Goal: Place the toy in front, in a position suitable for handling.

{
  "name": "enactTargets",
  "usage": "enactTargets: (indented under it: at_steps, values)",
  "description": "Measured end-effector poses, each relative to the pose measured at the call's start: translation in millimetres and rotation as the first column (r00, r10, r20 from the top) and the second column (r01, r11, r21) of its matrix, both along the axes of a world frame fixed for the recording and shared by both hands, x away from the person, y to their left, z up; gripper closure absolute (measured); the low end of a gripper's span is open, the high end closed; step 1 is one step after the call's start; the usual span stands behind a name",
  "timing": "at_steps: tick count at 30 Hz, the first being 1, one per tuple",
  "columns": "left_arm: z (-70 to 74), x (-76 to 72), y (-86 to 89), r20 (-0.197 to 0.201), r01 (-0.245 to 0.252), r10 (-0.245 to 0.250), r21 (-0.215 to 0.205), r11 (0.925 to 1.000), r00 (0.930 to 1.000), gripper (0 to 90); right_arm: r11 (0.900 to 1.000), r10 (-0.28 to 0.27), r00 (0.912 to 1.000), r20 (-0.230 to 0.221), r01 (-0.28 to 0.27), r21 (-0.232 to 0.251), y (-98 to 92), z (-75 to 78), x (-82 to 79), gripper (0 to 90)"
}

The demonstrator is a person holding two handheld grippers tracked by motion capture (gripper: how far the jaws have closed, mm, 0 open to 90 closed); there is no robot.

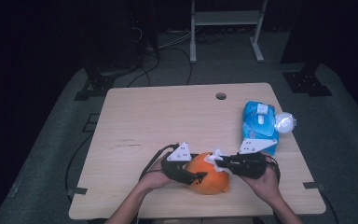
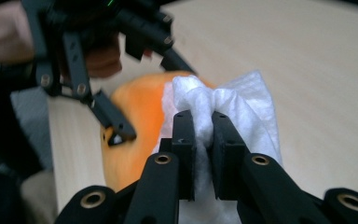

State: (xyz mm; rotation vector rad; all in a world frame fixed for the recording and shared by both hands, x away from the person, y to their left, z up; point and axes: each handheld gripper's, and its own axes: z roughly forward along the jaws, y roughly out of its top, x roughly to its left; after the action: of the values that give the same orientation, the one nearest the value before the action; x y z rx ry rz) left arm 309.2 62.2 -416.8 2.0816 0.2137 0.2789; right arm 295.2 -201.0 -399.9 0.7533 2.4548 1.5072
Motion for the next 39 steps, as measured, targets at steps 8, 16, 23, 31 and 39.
enactTargets:
  at_steps: [8,16,23,31,39]
  values:
    - [-10.2,2.3,-0.6,0.099,-0.023,0.023,-0.006,0.9997,0.9949,27.6,0.998,-0.068,0.9975,-0.017,0.068,0.000,-0.6,-6.6,13.9,80.4]
    - [-14.9,10.7,7.9,-0.059,-0.051,0.051,-0.005,0.9987,0.9969,23.9,0.999,-0.039,0.9988,-0.030,0.038,-0.010,0.9,-9.5,8.3,80.8]
    - [-18.2,11.4,14.1,-0.045,-0.017,0.017,-0.001,0.9999,0.9988,27.8,0.991,-0.134,0.9899,-0.046,0.134,-0.006,-21.2,-10.0,15.6,81.2]
    - [-16.0,1.5,5.1,0.053,0.047,-0.049,0.047,0.9978,0.9974,28.4,0.998,-0.056,0.9977,-0.038,0.056,0.017,-4.6,-3.2,9.3,81.3]
    - [-18.0,3.2,8.8,0.048,0.058,-0.059,0.022,0.9981,0.9971,28.3,0.996,-0.088,0.9955,-0.035,0.088,-0.009,-12.6,-4.7,15.3,81.4]
